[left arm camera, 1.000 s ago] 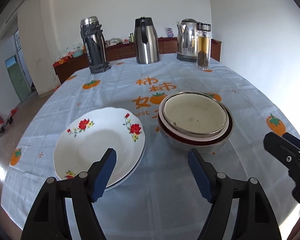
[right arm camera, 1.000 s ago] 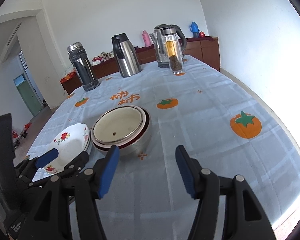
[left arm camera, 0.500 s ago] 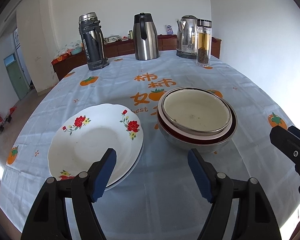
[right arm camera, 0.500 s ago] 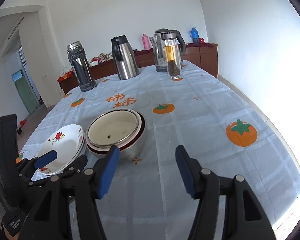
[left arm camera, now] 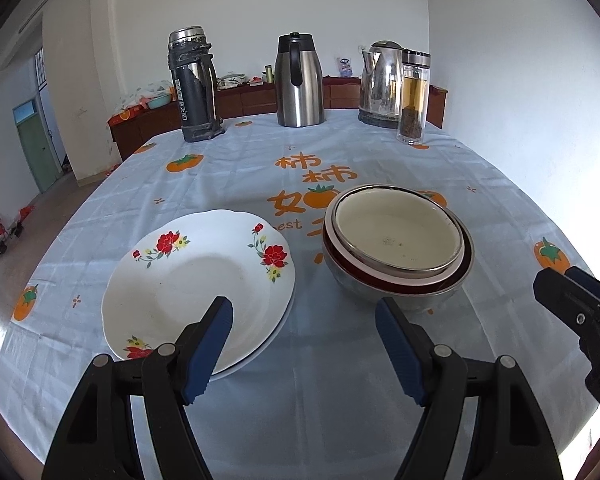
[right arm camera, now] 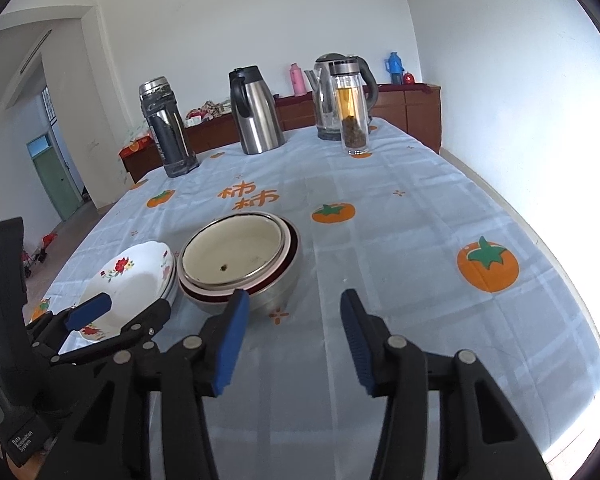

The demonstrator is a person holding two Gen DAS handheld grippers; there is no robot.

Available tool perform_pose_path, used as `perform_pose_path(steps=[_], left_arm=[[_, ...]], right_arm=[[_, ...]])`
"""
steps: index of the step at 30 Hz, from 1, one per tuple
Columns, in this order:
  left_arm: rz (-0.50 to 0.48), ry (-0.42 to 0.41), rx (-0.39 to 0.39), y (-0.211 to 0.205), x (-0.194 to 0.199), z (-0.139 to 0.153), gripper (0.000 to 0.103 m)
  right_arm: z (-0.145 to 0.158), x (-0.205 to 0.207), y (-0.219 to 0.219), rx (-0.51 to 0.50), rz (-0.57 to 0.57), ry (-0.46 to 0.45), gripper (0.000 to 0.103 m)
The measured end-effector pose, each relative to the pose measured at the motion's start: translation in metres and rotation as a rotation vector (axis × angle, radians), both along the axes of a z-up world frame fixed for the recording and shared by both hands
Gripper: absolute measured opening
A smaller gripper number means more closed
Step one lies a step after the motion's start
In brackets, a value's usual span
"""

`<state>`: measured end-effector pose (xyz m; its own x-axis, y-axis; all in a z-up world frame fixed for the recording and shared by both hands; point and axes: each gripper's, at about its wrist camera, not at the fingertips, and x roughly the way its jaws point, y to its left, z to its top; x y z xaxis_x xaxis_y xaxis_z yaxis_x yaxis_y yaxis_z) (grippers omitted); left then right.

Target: Organize plates and bowls

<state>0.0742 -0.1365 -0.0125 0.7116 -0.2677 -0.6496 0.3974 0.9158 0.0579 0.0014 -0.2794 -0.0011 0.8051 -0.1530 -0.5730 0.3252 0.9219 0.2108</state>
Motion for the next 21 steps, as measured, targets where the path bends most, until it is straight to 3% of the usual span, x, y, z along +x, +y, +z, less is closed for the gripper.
perform_pose_path(steps=[11, 21], left_arm=[[-0.009, 0.009, -0.009, -0.001, -0.004, 0.000, 0.076], [0.001, 0.043, -0.015, -0.004, 0.018, -0.007, 0.076]], right_arm=[[0.003, -0.009, -0.005, 0.010, -0.019, -0.019, 0.049], [0.001, 0.010, -0.020, 0.020, -0.016, -0.008, 0.049]])
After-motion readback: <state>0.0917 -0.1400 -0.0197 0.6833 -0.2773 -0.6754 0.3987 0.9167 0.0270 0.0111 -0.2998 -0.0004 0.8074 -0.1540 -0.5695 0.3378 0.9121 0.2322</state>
